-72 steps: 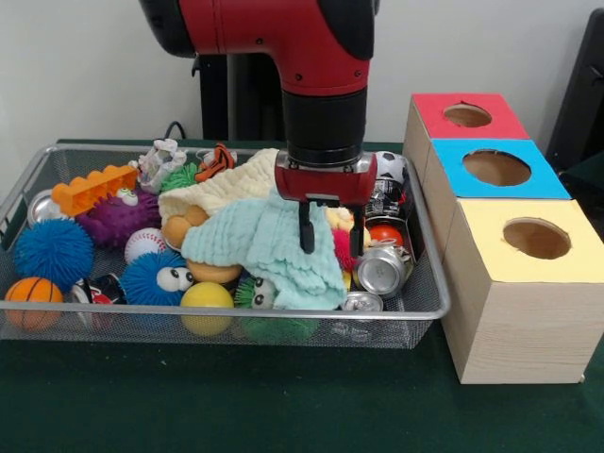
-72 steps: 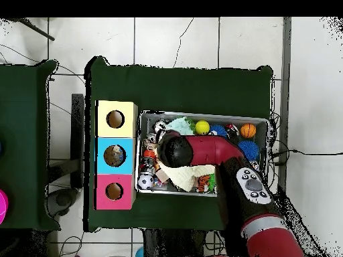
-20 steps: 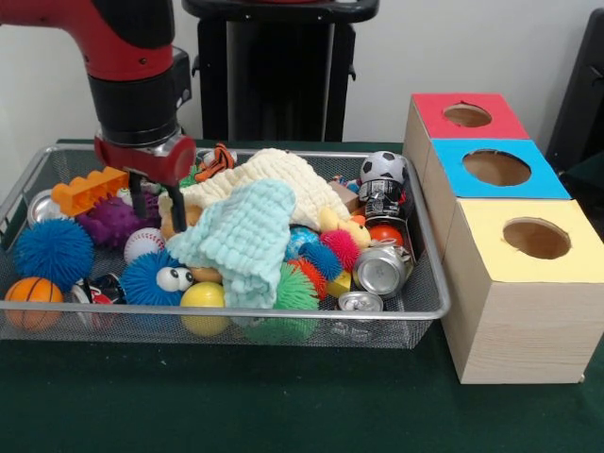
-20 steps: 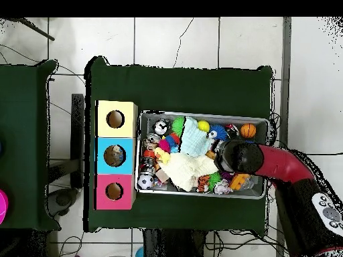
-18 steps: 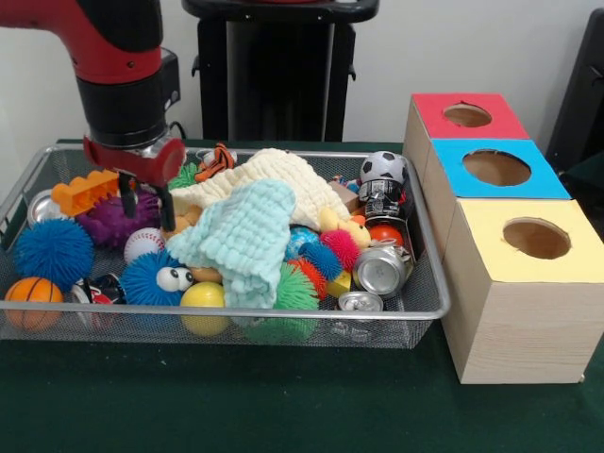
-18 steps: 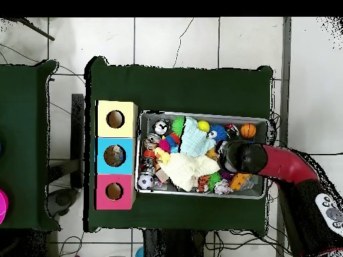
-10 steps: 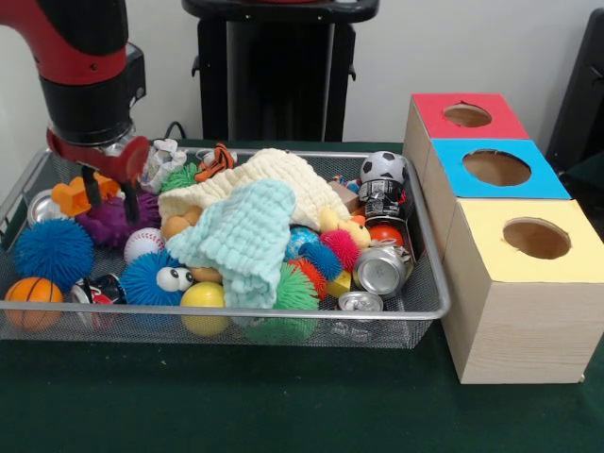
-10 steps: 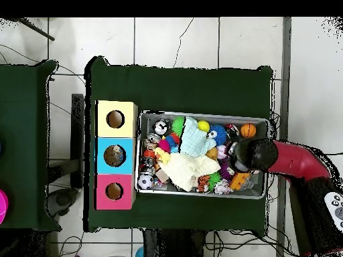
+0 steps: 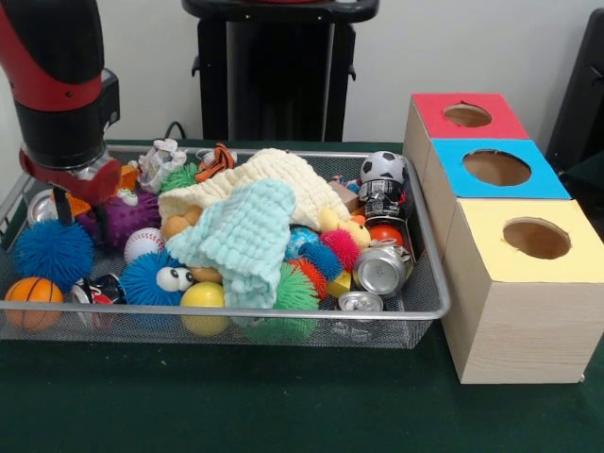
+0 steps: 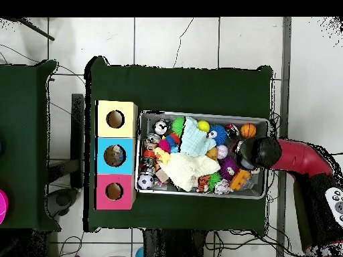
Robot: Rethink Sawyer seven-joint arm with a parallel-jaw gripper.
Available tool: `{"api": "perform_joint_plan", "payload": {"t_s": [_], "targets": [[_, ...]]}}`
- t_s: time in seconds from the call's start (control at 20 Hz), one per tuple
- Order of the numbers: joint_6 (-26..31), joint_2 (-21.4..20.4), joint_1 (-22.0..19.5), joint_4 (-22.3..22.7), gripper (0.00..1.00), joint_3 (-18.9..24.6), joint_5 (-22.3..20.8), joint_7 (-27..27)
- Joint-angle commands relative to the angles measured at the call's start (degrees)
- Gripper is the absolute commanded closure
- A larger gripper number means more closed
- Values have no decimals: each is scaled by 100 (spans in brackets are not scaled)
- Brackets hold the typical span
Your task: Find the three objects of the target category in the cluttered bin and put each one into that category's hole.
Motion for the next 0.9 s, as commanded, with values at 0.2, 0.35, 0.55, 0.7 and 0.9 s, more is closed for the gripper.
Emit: {"api": "perform_joint_plan", "payload": {"t_s": [0.2, 0.35, 0.55, 0.7, 0.9], "targets": [[-583, 1106, -272, -644, 0, 123, -936, -1291], [-687, 1227, -369, -641, 0, 152, -1054, -1320], [-808, 1192, -446, -470, 0, 154, -1128, -1238], [-884, 1222, -495, -414, 0, 149, -1191, -1261], [-1279, 1224, -677, -234, 100, 252, -1209, -1217]]}}
